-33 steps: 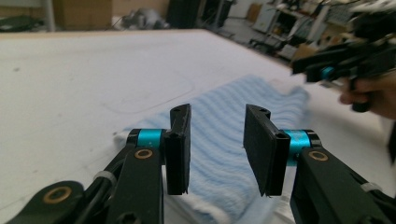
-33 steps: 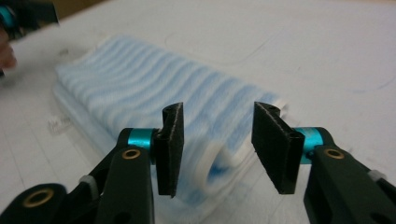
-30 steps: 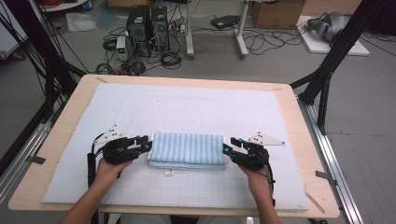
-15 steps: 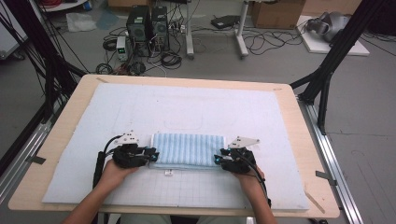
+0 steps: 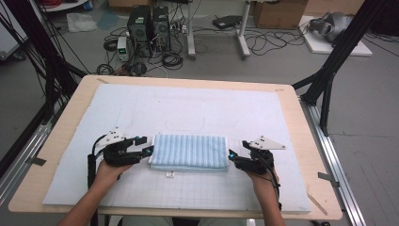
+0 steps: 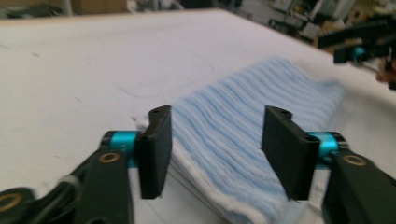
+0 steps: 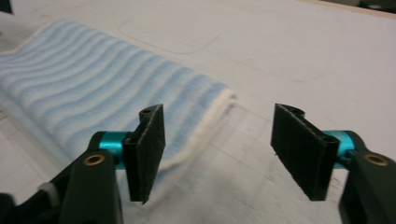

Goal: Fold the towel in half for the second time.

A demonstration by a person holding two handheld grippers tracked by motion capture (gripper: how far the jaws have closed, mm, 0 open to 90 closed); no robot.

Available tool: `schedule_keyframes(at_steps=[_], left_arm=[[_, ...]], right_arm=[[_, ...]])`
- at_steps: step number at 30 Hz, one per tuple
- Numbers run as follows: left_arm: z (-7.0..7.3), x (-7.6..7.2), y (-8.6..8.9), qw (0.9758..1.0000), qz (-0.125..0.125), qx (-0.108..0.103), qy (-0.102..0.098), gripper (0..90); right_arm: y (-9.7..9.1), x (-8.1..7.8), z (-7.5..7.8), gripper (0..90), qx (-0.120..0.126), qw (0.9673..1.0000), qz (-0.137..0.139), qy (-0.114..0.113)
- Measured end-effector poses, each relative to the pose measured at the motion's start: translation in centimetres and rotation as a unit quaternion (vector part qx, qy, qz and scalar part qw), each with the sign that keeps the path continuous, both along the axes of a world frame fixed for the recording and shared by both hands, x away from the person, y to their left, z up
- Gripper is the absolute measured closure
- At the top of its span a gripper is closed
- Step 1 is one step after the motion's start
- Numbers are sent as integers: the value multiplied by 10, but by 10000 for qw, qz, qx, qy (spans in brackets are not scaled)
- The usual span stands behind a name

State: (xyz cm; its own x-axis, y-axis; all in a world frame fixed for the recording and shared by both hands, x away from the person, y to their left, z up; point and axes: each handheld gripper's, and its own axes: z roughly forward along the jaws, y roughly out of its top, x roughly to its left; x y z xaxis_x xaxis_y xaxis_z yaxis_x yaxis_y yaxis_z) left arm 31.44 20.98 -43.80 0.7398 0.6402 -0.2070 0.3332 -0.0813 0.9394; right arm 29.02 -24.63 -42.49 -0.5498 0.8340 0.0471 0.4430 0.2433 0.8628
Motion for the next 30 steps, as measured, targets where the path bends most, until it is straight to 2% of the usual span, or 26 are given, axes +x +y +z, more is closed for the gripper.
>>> schedule_keyframes(at_steps=[2,3,5,8,10,15,17,20,30], left_arm=[[3,1,3,9996,270,-11,-59,323],[5,2,4,9990,430,80,-65,264],[5,2,7,9981,587,88,-135,191],[6,2,12,9971,739,103,-166,192],[6,3,15,9966,802,106,-184,196],[9,3,26,9953,892,205,-310,212],[10,3,30,9950,893,229,-376,221],[10,3,36,9950,908,182,-373,224],[10,1,39,9952,872,201,-400,227]], right_arm=[[-7,-2,0,258,-82,9998,-143,-59],[-11,-2,0,221,-130,9995,-258,-89],[-17,-4,1,185,-168,9989,-428,-136],[-26,-5,1,127,-211,9976,-628,-204],[-31,-5,1,120,-232,9969,-718,-244],[-40,-5,3,116,-329,9966,-725,-231],[-41,-6,4,115,-298,9966,-736,-208],[-41,-6,6,115,-369,9968,-686,-189],[-41,-9,9,111,-170,9967,-754,-229]])
